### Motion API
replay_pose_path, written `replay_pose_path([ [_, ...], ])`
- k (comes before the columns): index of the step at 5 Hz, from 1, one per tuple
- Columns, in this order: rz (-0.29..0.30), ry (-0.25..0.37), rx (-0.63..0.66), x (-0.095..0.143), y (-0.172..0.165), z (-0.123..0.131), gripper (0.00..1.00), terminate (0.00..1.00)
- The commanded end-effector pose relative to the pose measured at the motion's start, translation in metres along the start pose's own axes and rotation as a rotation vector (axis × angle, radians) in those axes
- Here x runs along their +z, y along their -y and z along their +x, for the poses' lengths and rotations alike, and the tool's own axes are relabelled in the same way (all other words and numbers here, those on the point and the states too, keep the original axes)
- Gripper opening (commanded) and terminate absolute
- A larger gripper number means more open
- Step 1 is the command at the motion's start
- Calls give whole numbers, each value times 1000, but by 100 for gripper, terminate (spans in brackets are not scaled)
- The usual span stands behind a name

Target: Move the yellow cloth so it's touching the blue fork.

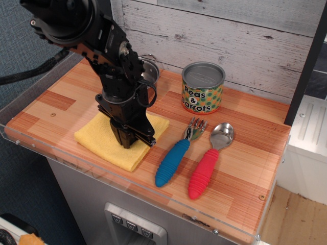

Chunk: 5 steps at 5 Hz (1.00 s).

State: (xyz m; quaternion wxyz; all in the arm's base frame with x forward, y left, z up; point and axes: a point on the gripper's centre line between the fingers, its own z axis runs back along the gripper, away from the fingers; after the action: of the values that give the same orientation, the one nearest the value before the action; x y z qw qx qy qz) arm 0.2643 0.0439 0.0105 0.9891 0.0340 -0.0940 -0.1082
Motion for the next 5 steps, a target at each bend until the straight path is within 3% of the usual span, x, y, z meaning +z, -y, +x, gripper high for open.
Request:
replay_pose_path([
  [1, -16, 17, 43, 12, 8, 7, 0, 0],
  [4, 0, 19, 29, 12, 16, 10, 0, 0],
  [5, -4, 28, 78, 19, 13, 11, 0, 0],
])
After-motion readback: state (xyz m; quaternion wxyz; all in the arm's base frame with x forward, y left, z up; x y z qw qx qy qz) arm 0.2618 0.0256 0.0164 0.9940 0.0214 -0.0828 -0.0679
